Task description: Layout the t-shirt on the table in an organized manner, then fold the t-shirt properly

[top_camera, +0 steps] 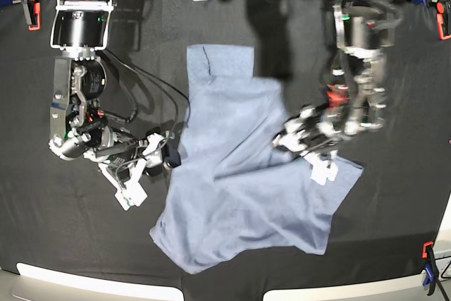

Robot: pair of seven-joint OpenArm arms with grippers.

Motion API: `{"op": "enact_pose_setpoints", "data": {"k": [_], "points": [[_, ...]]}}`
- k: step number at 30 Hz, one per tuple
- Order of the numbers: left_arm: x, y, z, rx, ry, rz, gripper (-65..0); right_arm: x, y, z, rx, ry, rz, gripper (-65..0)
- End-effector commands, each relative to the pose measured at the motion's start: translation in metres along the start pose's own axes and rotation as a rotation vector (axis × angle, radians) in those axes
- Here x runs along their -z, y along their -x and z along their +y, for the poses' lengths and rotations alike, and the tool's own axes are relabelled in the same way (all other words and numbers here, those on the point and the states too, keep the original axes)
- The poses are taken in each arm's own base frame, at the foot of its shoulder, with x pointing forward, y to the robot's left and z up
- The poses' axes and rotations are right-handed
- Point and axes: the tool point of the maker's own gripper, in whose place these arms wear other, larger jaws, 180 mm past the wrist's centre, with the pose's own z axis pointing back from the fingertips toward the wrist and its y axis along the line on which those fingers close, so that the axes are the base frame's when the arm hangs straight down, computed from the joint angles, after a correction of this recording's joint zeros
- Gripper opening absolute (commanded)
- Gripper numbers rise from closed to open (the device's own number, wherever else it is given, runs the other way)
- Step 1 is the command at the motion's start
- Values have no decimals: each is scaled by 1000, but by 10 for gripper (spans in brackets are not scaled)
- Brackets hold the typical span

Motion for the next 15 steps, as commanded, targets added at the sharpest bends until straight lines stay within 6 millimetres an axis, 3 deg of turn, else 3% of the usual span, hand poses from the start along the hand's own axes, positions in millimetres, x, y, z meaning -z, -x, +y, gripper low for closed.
{"op": "enact_pose_setpoints", "data": {"k": [1,5,7,11,15], "points": [[-14,-13,12,23,-34,-40,-650,-7,-27,-3,-27,2,-78,-387],[-73,-15,72,-7,-244,-160,-650,-6,-27,-3,-26,1,-78,-387],[-105,-11,91,-40,-305,-219,-650,-7,-27,-2,-25,-1,-81,-387],[-149,3,109,-96,-356,-319,-650,-6,-28,-1,-22,-7,-86,-387],[-160,11,114,-102,-378,-355,-650,-5,-35,16,11,-87,-122,-387]]}}
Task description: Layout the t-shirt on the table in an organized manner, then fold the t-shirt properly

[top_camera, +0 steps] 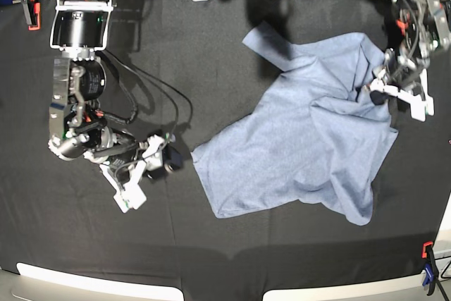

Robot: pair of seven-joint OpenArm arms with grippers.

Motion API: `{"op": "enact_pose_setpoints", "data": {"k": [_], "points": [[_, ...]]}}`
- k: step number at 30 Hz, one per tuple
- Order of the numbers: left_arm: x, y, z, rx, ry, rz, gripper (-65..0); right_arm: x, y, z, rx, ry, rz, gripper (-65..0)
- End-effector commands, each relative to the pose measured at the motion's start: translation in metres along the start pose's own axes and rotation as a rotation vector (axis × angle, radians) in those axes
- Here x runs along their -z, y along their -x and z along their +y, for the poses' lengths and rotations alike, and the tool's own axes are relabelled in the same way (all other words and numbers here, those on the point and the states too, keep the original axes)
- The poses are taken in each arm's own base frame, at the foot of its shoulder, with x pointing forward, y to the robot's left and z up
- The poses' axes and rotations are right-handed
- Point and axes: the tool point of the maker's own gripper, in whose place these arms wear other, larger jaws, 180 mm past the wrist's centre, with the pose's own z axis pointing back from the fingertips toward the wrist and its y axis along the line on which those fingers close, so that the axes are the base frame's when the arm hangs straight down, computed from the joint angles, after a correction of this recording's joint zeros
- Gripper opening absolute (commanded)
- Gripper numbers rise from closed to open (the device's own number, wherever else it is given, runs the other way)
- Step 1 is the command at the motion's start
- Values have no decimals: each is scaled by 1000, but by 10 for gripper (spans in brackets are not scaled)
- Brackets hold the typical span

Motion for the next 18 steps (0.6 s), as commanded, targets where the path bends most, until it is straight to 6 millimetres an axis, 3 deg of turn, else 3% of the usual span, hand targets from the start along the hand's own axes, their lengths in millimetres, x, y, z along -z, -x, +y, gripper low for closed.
{"op": "enact_pose_setpoints", "data": {"k": [1,6,10,18], "points": [[-2,-19,-6,12,21,-58,-650,0,-22,10,-23,-38,-53,-387],[-2,-20,-7,13,22,-60,-650,39,0,54,25,-128,39,-317],[-2,-20,-8,25,30,-60,-650,66,28,93,119,-235,147,-317],[-2,-20,-8,25,30,-60,-650,86,53,146,213,-341,208,-318]]}}
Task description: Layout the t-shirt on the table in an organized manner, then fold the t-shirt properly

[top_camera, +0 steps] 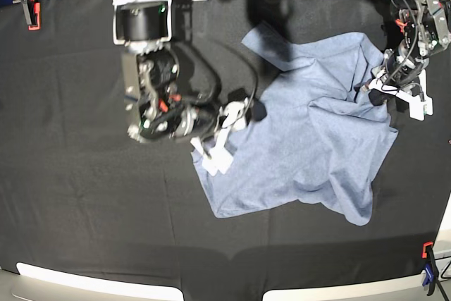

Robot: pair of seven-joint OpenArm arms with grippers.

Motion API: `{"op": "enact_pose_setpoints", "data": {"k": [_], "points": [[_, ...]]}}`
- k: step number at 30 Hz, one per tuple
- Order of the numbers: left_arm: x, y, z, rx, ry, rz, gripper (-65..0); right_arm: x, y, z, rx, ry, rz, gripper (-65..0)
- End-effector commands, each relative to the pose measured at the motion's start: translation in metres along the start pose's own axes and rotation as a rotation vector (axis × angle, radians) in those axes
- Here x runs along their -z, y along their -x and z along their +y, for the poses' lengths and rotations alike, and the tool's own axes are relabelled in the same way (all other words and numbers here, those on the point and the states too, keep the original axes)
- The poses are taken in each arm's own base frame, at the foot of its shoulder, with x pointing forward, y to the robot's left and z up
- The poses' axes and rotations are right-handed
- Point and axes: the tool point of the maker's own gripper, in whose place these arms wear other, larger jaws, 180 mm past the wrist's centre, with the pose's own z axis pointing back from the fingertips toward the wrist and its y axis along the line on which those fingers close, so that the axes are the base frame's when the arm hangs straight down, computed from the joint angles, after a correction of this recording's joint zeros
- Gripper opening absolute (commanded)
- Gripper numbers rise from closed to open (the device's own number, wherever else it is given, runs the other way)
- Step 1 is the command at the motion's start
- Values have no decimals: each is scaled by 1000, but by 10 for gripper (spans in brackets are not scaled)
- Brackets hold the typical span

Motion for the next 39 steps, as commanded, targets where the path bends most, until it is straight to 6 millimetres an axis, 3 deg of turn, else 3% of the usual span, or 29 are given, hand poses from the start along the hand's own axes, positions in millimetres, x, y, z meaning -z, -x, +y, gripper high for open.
{"op": "enact_pose_setpoints", "data": {"k": [1,6,8,10,11,14,18,25,33,39], "points": [[-2,-19,-6,18,21,-58,-650,3,-19,15,-21,-39,-46,-318],[-3,-19,-6,21,24,-57,-650,21,-8,43,-59,-87,5,-339],[-3,-18,-6,21,23,-55,-650,22,-11,41,-71,-73,-4,-447],[-3,-18,-4,33,13,-49,-650,22,-17,35,-92,-39,-25,-609],[-3,-18,-2,45,1,-46,-650,21,-17,28,-108,-3,-19,-650],[-5,-23,8,83,-27,-44,-650,16,-15,5,-144,108,12,-650],[-10,-33,19,114,-51,-47,-650,3,-17,-9,-140,142,10,-650],[-12,-34,27,114,-78,-29,-650,-43,-5,-61,-166,291,65,-650],[-12,-34,27,115,-79,-24,-650,-91,-2,-102,-209,424,98,-650],[-13,-19,35,140,-116,54,-650,-136,9,-143,-200,567,149,-650]]}}
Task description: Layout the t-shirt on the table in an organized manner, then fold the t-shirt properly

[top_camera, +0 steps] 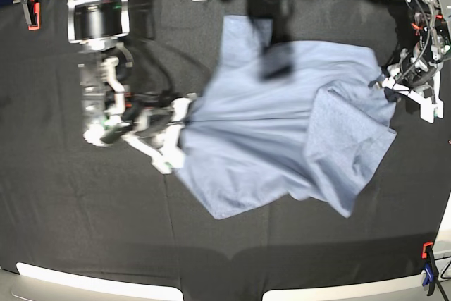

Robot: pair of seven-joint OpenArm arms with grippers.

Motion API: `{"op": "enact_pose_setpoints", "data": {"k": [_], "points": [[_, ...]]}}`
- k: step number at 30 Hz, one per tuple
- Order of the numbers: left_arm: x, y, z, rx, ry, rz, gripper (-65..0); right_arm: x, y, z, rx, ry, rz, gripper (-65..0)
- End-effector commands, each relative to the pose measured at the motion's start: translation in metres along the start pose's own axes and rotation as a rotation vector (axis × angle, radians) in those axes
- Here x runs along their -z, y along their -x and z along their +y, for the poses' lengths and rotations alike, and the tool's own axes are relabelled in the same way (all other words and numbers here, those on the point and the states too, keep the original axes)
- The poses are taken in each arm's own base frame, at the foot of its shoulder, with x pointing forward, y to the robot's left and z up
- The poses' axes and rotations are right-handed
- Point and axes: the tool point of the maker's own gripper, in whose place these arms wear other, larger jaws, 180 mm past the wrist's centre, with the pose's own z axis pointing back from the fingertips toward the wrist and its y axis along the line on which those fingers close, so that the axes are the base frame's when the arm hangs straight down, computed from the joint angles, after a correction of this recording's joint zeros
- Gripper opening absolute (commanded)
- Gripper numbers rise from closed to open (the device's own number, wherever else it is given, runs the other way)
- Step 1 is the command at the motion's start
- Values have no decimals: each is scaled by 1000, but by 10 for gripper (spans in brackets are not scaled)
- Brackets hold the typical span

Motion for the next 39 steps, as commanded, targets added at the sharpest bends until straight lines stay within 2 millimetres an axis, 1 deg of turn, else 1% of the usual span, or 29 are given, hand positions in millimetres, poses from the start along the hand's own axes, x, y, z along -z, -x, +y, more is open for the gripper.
{"op": "enact_pose_setpoints", "data": {"k": [1,5,7,11,16,19,21,23,26,28,31,32,33,34,37,39], "points": [[-4,-13,5,30,-24,-30,-650,-16,-6,-29,5,80,-13,-650],[-7,-1,28,35,-140,6,-650,-46,10,-81,74,185,-20,-650],[-9,5,31,39,-147,19,-650,-62,16,-100,111,214,-32,-650],[-11,20,34,40,-157,79,-650,-84,24,-125,161,249,-47,-650],[-20,46,55,106,-245,161,-650,-113,34,-156,223,326,-77,-650],[-24,58,59,109,-251,184,-650,-128,37,-170,248,355,-97,-650],[-26,58,59,111,-252,185,-650,-134,39,-175,252,370,-99,-650],[-26,54,57,116,-249,172,-650,-137,33,-173,260,344,-131,-650],[-28,38,48,132,-230,118,-650,-136,18,-163,269,267,-205,-650],[-32,27,41,158,-214,87,-650,-138,5,-156,238,220,-251,-640],[-39,6,32,188,-205,27,-468,-144,-13,-153,205,191,-305,-438],[-42,-2,29,202,-203,4,-422,-148,-21,-154,202,188,-325,-387],[-46,-11,26,220,-202,-21,-396,-151,-28,-154,199,183,-347,-351],[-50,-21,24,239,-203,-45,-387,-155,-35,-155,196,181,-367,-334],[-65,-53,20,309,-212,-126,-387,-165,-52,-158,183,188,-409,-333],[-68,-72,14,319,-187,-189,-387,-169,-61,-158,177,189,-429,-333]]}}
